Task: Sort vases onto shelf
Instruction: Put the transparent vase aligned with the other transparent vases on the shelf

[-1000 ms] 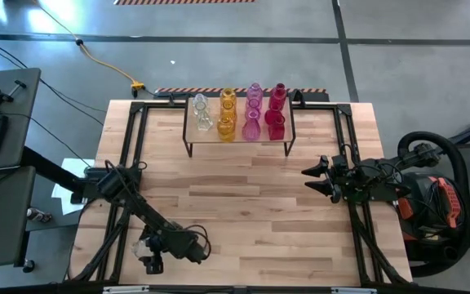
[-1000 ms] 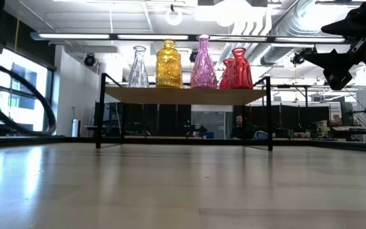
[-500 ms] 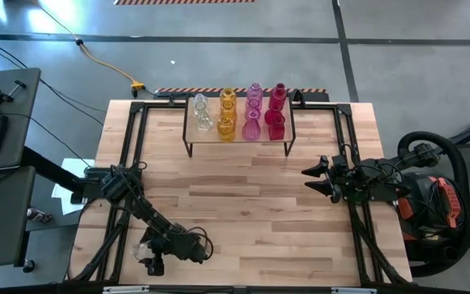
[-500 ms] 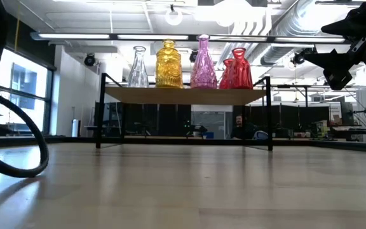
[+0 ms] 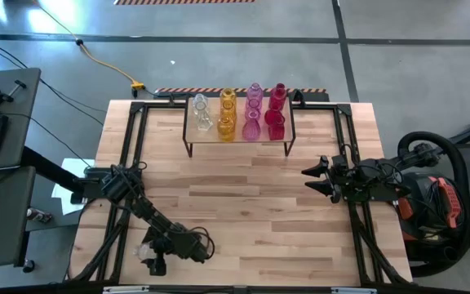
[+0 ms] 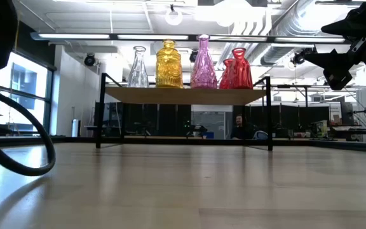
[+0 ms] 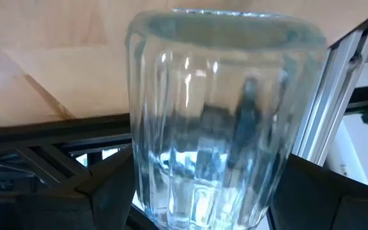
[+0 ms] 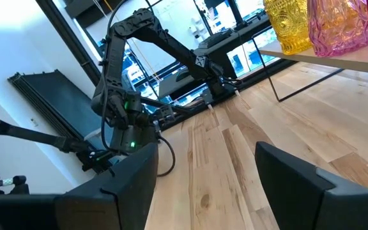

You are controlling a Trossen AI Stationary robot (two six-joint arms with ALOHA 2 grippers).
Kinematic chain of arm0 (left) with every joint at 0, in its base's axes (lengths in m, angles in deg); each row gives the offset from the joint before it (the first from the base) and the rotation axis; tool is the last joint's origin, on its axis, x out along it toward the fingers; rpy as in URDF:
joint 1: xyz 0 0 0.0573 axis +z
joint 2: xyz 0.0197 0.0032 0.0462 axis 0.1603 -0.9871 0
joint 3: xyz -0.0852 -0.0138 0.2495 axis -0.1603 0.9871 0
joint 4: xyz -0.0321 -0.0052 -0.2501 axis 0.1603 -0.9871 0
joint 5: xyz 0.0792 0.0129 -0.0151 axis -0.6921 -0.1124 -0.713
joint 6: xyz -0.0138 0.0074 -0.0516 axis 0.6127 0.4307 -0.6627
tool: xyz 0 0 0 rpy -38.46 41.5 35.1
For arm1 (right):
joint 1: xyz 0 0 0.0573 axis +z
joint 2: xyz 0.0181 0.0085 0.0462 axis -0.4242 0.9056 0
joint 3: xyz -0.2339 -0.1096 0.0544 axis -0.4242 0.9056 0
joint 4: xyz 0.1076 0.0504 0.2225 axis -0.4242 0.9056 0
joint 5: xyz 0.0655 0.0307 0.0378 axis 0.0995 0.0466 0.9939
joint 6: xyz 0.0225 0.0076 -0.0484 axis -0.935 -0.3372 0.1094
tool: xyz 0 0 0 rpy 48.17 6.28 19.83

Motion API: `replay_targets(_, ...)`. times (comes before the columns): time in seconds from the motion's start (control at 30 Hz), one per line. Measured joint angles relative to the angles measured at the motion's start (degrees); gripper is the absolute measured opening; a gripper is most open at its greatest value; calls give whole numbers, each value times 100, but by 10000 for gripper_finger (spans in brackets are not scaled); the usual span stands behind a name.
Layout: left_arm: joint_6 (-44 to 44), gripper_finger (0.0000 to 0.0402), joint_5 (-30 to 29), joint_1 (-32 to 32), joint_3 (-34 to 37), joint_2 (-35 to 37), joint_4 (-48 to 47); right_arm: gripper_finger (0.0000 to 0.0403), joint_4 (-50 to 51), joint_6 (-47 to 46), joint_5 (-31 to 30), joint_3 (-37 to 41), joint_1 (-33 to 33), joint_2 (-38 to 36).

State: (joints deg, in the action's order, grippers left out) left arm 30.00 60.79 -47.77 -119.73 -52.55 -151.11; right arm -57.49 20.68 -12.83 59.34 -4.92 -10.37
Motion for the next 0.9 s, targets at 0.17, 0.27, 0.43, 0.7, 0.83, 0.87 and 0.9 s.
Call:
replay_targets(0.17, -66, 302, -28, 3, 0, 0, 64, 245, 1, 0, 0, 0, 0, 0)
replay_targets(0.27, -63, 303, -5, 15, 0, 0, -31, 245, -1, 0, 0, 0, -1, 0)
replay_targets(0.43, -52, 303, 101, 56, 0, 0, -361, 245, 1, 0, 0, 0, 0, 0)
replay_targets(0.7, -50, 303, 123, 67, 0, 2, -484, 245, 1, 0, 0, 0, -1, 0)
replay_targets(0.83, -51, 303, 123, 92, 0, 2, -480, 245, -1, 0, 0, 0, 0, 1)
replay_targets(0.87, -52, 303, 127, 108, 0, 2, -490, 245, 1, 0, 0, 0, 1, 0)
replay_targets(0.9, -55, 303, 131, 123, -5, 2, -513, 245, 1, 0, 0, 0, 1, 1)
